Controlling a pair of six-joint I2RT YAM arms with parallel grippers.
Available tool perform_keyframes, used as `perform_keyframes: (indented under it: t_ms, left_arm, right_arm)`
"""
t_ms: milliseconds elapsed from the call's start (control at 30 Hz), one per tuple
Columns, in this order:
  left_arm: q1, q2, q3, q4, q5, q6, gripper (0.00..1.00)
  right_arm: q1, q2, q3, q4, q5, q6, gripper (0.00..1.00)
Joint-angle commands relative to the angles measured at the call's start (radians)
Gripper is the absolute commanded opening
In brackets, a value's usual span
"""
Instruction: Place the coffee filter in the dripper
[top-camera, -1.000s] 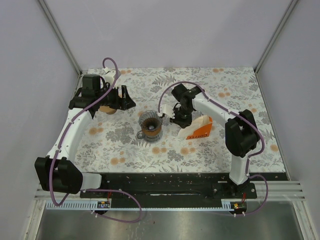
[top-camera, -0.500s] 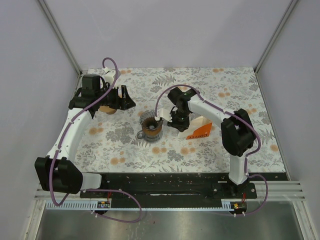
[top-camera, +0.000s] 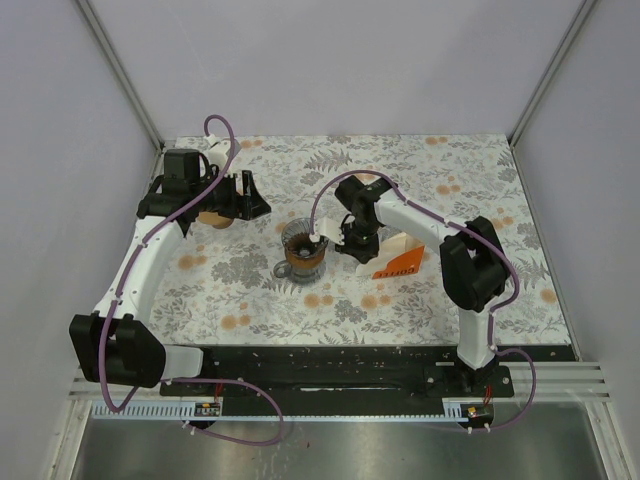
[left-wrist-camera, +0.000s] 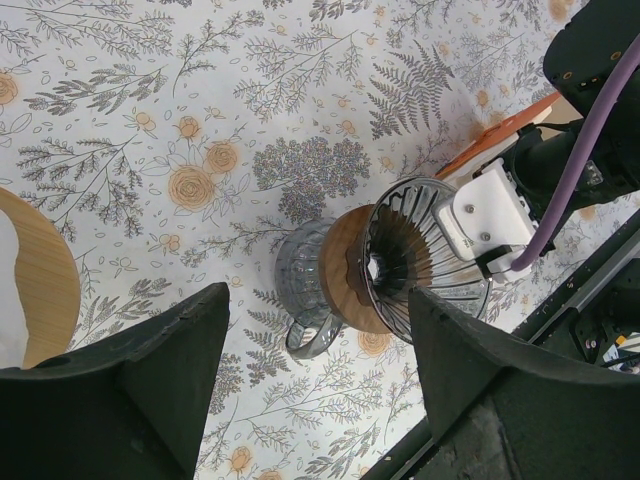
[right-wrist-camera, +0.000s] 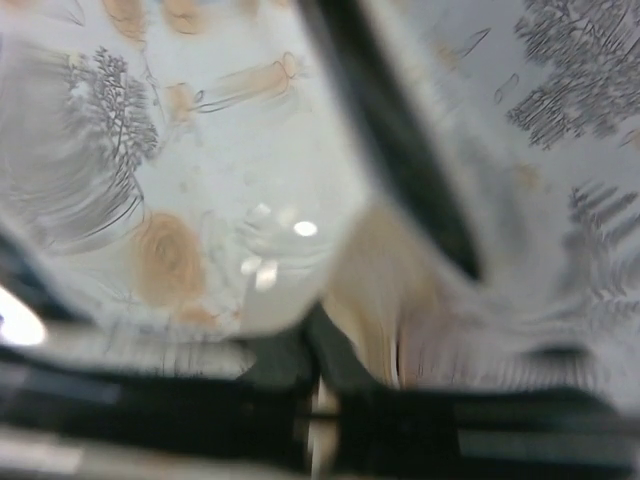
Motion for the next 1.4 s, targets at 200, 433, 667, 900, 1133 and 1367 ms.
perform_keyframes:
  t_ms: [200,433,667,900,1133,1367]
  left_arm:
    - [0.007,0.005,-0.001,0.046,0.029,0.002,0.76]
    - [0.008,0.004,-0.001,0.046,0.028,-0.001,0.76]
    - [0.007,0.004,0.000,0.045,0.026,0.001,0.76]
    - [0.008,0.001,0.000,0.045,0.023,0.001,0.76]
    - [0.008,0.004,0.003,0.046,0.021,0.001,0.76]
    - [0.008,0.005,0.011,0.038,0.018,0.001,0.76]
  right_arm:
    - [0.014,-0.068,0.019,-0.011,0.007,-0.017,0.00]
    - [0.017,-0.100,0.021,-0.012,0.021,-0.022,0.00]
    - [0.019,-0.134,0.018,-0.022,0.021,-0.025,0.00]
    - [0.019,-0.175,0.041,-0.048,0.013,-0.019,0.00]
    - [0.017,-0.226,0.087,-0.084,-0.031,-0.002,0.00]
    - [0.019,-0.269,0.140,-0.101,-0.071,0.044,0.00]
